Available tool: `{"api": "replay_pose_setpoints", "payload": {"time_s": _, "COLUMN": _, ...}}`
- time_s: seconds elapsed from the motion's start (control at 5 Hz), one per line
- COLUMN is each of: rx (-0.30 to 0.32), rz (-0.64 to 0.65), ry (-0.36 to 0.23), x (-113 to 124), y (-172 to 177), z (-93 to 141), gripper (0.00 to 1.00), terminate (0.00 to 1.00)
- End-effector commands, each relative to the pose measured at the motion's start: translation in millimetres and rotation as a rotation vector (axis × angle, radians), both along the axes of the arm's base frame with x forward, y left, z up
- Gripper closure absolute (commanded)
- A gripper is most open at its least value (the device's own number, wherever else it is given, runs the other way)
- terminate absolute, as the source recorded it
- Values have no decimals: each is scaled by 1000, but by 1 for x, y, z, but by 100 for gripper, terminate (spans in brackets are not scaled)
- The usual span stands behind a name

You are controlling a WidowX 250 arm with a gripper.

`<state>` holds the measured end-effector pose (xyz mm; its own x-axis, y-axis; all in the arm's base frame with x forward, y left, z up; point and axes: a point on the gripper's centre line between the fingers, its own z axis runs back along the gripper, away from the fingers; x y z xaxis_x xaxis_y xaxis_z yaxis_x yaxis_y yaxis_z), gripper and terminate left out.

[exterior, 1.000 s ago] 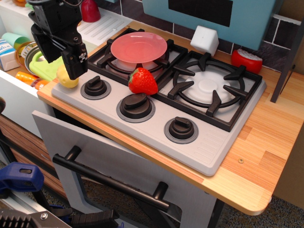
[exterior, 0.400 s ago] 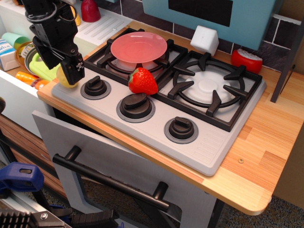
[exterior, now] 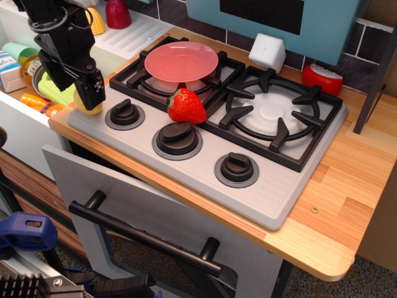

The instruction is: Put potato on plate

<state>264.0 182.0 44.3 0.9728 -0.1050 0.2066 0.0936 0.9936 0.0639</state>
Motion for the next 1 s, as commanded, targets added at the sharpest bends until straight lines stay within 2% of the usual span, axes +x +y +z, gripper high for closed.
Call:
{"api": "replay_pose_setpoints", "payload": {"time_s": 0.0, "rx": 14, "rz": -6, "ry": -54, "x": 9, "y": 7, "z": 1, "gripper": 0, "terminate": 0}}
{"api": "replay_pose_setpoints", "payload": {"time_s": 0.2, "rx": -21, "rz": 0, "ry": -70, "x": 11, "y": 7, "z": -10, "gripper": 0, "terminate": 0}}
{"api": "replay_pose_setpoints", "payload": {"time_s": 0.4, "rx": -35, "rz": 21, "ry": -66, "x": 9, "y": 9, "z": -13, "gripper": 100, "terminate": 0}}
{"api": "replay_pose_setpoints", "payload": {"time_s": 0.6, "rx": -42, "rz": 21, "ry": -44, "x": 11, "y": 8, "z": -6, "gripper": 100, "terminate": 0}}
{"api": "replay_pose_setpoints", "payload": {"time_s": 0.8, "rx": 41, "rz": -29, "ry": -22, "x": 25, "y": -5, "z": 29, "gripper": 100, "terminate": 0}}
